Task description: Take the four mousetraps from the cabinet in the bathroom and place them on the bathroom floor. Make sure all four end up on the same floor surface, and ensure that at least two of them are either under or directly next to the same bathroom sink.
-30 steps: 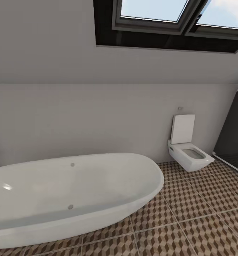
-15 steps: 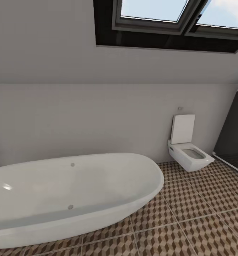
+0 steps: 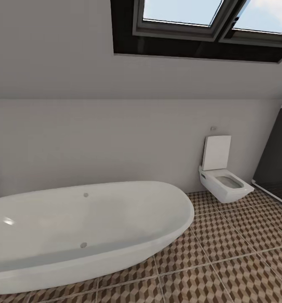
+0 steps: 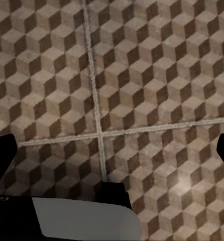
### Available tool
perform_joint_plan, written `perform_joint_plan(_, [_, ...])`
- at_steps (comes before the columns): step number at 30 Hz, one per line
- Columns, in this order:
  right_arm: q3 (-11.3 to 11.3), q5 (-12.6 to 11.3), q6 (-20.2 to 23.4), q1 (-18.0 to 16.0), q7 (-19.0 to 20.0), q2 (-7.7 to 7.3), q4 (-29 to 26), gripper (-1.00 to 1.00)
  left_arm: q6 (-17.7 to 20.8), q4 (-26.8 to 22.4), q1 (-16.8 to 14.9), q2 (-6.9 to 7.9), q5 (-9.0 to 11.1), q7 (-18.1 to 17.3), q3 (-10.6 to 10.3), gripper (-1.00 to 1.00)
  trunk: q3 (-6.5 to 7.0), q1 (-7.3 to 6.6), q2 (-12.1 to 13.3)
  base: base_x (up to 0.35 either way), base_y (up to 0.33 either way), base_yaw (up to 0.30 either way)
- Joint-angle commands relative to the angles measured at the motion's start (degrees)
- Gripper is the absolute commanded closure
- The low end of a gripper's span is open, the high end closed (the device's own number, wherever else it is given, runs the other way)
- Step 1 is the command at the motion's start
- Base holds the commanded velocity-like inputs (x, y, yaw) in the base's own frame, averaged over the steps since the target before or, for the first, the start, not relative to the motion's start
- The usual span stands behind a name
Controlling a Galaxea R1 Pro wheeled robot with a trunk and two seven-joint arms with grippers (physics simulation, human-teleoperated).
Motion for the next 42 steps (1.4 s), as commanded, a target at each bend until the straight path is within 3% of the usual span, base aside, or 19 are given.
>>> perform_joint_plan(1, [0.0, 0.4, -0.1, -0.4, 0.1, -0.13, -0.4, -1.00, 0.6, -1.1, -0.1, -0.03, 0.0, 0.3, 0.1, -1.00, -0.05, 0.00, 0.0, 0.000, 0.000, 0.000])
perform_joint_plan(10, [0.0, 0.5, -0.1, -4.0, 0.0, -0.80, -1.7, -1.00, 7.9, -9.2, -1.3, 0.04, 0.0, 1.7, 1.0, -1.00, -0.05, 0.00, 0.0, 0.000, 0.000, 0.000])
perform_joint_plan(19, [0.0, 0.4, -0.5, -6.0, 0.3, -1.07, -1.7, -1.00, 9.5, -12.3, -1.9, 0.01, 0.0, 2.0, 1.1, -1.00, -0.05, 0.00, 0.0, 0.000, 0.000, 0.000])
perform_joint_plan(26, [-0.1, 0.3, -0.9, -6.3, 0.2, -1.21, -1.5, -1.00, 7.4, -12.3, -2.0, -0.08, 0.1, 2.0, 1.7, -1.00, -0.05, 0.00, 0.0, 0.000, 0.000, 0.000])
perform_joint_plan(34, [-0.2, 0.2, -2.2, -6.4, -0.2, -1.49, -1.4, -1.00, 2.2, -10.9, -2.1, -0.11, 0.0, 1.9, 4.4, -1.00, -0.05, 0.00, 0.0, 0.000, 0.000, 0.000])
perform_joint_plan(42, [-0.2, 0.2, -3.1, -6.4, -0.3, -1.55, -1.3, -1.00, 0.5, -9.3, -2.1, -0.13, 0.0, 1.9, 7.3, -1.00, -0.05, 0.00, 0.0, 0.000, 0.000, -0.002])
